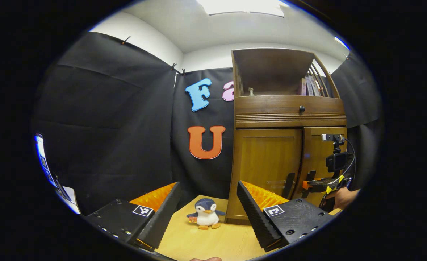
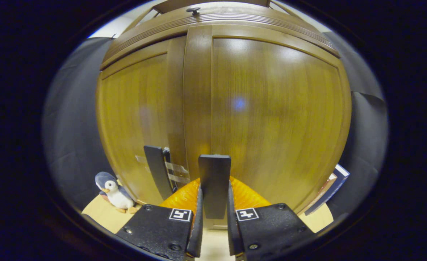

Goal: Open the right door of the double-door shoe cabinet with the right hand, and open the left door with the left hand.

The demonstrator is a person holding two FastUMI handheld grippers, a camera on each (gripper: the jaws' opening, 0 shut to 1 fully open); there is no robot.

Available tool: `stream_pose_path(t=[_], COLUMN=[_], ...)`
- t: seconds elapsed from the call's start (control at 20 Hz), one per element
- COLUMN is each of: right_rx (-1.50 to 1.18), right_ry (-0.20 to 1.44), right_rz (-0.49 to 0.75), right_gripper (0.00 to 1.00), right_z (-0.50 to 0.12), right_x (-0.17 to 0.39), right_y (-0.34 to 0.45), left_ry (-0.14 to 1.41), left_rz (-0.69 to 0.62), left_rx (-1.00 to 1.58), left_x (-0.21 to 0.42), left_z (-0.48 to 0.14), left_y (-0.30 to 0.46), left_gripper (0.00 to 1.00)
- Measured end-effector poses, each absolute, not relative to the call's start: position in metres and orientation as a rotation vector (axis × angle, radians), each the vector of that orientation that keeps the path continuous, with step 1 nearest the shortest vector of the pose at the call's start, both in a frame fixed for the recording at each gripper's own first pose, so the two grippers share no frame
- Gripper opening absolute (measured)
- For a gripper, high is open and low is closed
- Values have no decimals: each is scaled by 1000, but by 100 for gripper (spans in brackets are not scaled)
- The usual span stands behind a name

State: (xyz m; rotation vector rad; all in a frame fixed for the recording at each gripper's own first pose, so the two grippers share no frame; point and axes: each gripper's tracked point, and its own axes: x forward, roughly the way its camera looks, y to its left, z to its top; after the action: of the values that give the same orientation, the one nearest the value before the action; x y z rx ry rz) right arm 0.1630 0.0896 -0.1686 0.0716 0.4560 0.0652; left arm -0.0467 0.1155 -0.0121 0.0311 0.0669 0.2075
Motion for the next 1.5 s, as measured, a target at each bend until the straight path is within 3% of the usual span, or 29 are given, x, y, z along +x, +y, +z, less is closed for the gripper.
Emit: stream_pose_path(t=[0.7,1.5], right_rx=[85,129], right_ry=[454,467], right_rz=[124,2], right_gripper=[32,27], right_z=[-154,-141], right_x=[65,-26], right_y=[55,-45], left_ry=[96,185], left_rz=[-35,-176], left_rx=[-3,-14], left_x=[0,46], left_z=[-35,-74], left_y=[25,-60], left_gripper=[95,95])
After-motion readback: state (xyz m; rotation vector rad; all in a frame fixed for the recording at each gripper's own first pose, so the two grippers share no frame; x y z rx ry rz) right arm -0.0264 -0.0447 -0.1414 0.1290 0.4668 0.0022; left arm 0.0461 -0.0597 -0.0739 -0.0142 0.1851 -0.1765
